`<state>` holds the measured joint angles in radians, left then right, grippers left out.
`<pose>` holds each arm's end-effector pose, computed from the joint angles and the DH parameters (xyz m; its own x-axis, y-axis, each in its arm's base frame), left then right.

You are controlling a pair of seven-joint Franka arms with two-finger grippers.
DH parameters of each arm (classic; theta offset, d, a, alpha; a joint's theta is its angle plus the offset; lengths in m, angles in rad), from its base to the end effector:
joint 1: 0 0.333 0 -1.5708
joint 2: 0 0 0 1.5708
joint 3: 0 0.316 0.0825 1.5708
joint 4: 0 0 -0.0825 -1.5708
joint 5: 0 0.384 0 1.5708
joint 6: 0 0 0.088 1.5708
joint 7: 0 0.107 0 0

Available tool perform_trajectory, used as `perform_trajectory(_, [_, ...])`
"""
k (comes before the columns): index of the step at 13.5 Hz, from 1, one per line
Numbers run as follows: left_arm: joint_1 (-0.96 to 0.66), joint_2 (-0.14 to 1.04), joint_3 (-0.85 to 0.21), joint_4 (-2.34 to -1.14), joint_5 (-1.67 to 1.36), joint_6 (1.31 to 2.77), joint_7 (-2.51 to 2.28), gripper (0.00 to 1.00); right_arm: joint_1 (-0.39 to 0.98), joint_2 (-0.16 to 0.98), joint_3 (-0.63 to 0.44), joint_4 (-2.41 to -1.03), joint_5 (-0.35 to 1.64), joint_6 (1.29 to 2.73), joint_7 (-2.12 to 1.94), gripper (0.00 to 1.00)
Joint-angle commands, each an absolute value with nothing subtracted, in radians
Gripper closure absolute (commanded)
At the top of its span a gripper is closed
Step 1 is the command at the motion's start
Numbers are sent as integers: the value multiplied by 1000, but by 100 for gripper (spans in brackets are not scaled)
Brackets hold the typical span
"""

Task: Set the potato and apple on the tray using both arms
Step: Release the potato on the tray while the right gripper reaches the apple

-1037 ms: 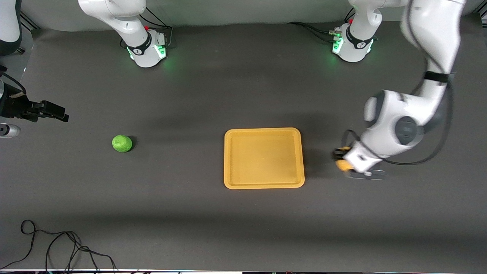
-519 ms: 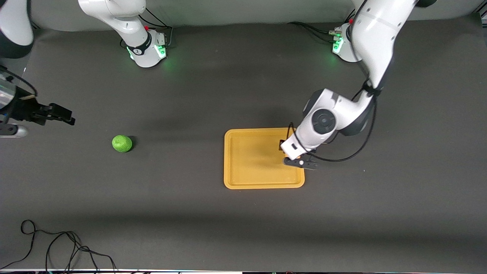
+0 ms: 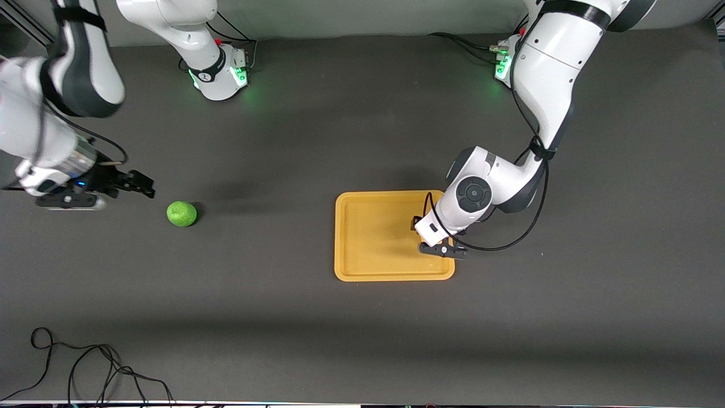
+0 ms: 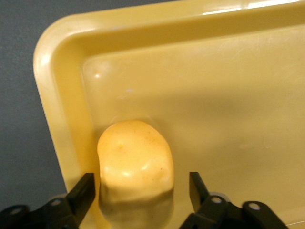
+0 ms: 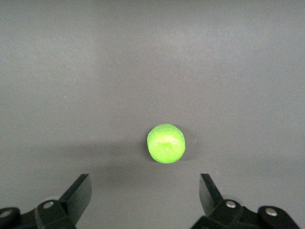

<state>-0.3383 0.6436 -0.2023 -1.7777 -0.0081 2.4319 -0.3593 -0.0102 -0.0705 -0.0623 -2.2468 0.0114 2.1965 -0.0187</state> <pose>0.5725 -0.3314 0.2035 0.9904 -0.1355 -0.0260 -0.1312 -0.9835 0.1248 0.5115 -0.0370 0.3980 0.9980 -0.0604 0.0203 -0.0601 -0.9981 -0.0134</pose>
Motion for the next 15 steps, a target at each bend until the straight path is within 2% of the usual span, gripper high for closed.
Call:
perform_trajectory(1, [-350,634,-195,-1766,14,2408,-406,0,-2,-58,-109,-2278,26,2229,-21,0])
perform_trajectory(4, [-353,614,-195,-1746,14,2385,-431,0,3,20,-107,-2286,26,2269,-20,0])
perform_trajectory(7, [-333,557,-187,-1692,15,2226,-434,0,6,102,-107,-2322,26,2414,-23,0])
perform_trajectory(10, [-296,474,-114,-1657,47,2057,-417,1,20,187,-107,-2371,25,2601,-25,0])
perform_trajectory(12, [-253,396,-98,-1661,54,2045,-405,1,21,267,-106,-2401,25,2738,-25,0])
perform_trajectory(15, [-174,295,-98,-1678,54,2007,-371,1,20,316,-106,-2414,25,2780,-44,0])
